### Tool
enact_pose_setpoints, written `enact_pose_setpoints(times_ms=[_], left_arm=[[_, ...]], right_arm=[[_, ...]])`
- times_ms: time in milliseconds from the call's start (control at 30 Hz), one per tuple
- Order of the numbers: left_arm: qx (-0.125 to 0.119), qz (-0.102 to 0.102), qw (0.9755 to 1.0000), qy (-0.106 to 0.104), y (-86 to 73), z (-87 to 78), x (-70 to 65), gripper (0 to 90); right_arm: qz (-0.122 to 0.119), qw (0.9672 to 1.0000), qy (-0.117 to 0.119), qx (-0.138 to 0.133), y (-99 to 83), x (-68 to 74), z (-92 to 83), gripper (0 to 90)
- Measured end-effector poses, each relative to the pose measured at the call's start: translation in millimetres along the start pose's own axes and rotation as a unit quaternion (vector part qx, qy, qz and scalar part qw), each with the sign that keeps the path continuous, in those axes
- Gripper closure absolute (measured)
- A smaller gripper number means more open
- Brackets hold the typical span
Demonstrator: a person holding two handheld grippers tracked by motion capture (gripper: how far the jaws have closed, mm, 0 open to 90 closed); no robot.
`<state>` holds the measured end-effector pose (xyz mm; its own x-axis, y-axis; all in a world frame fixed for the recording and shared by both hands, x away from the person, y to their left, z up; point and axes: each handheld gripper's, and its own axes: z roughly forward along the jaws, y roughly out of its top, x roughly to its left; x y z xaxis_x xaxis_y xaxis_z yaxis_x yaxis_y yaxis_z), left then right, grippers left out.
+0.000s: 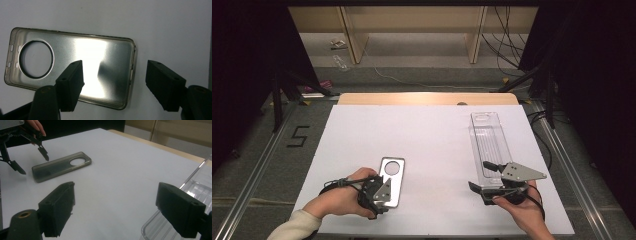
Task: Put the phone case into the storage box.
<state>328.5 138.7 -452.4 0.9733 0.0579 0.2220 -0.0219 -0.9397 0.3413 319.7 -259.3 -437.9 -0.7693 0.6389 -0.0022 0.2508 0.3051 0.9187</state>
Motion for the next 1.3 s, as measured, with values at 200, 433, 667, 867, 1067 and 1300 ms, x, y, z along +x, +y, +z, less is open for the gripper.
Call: enact_pose_setpoints(times_ms=[200, 433, 667, 867, 1067, 1300], left_arm=[[0.016, 0.023, 0.9996, 0.001, 0.1, 4.7, -1.4, 34.9], [0.030, 0.040, 0.9987, -0.001, 0.0, 8.0, -2.8, 39.4], [0.037, 0.038, 0.9986, -0.002, -1.0, 9.2, -2.4, 44.9], [0.038, 0.033, 0.9987, -0.002, -0.6, 9.9, -3.5, 47.1], [0.041, 0.051, 0.9979, 0.001, 0.8, 10.9, -2.9, 49.2], [0.043, 0.043, 0.9981, -0.005, 0.1, 10.9, -4.5, 52.4]], right_arm=[[0.000, 1.0000, 0.000, 0.000, -0.2, 0.0, 0.4, 16.7], [0.000, 1.0000, 0.000, 0.001, -0.2, -0.1, 0.4, 16.7], [0.000, 1.0000, 0.001, 0.001, -0.4, 0.2, 0.9, 16.7], [0.002, 1.0000, 0.001, 0.001, -0.6, 0.0, 1.0, 16.6], [0.003, 1.0000, 0.002, 0.002, -0.8, 0.0, 1.2, 16.6], [0.003, 1.0000, 0.003, 0.003, -0.9, 0.2, 1.5, 16.6]])
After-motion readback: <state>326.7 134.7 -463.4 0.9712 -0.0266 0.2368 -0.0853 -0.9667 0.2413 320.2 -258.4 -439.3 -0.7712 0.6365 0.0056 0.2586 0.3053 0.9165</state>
